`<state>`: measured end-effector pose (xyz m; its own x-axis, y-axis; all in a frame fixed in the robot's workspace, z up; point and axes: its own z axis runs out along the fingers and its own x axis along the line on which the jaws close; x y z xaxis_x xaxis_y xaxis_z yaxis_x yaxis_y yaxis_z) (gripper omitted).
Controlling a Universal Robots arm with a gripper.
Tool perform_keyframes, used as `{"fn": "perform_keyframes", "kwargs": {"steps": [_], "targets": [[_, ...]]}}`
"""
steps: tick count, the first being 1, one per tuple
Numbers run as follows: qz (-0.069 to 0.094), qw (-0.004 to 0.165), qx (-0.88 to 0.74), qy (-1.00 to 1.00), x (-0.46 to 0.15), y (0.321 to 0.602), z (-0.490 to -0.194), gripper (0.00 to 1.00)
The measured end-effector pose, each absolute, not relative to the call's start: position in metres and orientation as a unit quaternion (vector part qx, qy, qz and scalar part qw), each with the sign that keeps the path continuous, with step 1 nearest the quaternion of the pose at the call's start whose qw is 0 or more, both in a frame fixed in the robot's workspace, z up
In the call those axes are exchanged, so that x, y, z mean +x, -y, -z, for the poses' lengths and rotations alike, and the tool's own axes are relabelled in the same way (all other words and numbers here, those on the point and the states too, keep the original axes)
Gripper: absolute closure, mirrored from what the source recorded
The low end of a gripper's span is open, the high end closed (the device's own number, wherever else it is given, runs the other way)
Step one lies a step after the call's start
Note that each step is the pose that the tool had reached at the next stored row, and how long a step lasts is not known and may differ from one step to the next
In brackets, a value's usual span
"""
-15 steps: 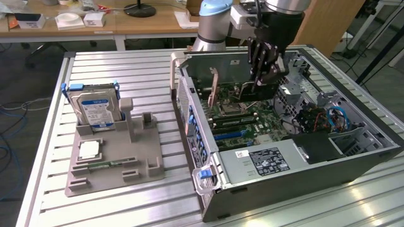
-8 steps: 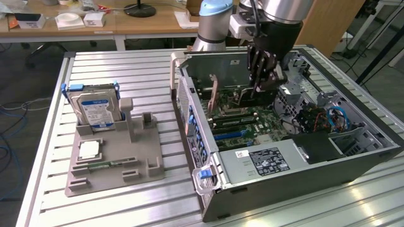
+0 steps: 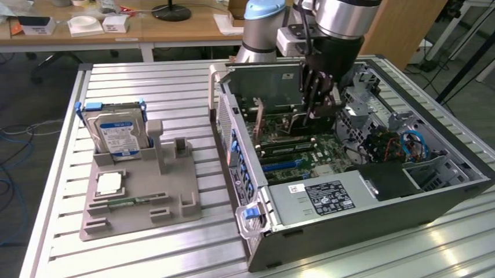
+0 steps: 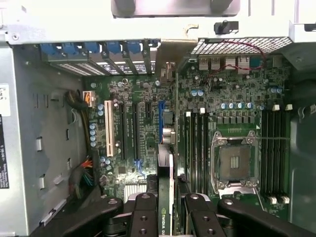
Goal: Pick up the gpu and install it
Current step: 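Insert the gpu into the slot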
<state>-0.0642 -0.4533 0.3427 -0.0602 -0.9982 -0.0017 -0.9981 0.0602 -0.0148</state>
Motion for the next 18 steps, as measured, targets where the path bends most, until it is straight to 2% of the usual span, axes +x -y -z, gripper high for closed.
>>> {"fn": "perform_keyframes", "kwargs": {"steps": [10,18], "targets": [[-0.004,-0.004,-0.685,-0.729,-0.064,0.453,-0.331,0.74],[-0.004,-0.004,-0.685,-0.728,-0.061,0.453,-0.321,0.74]]}}
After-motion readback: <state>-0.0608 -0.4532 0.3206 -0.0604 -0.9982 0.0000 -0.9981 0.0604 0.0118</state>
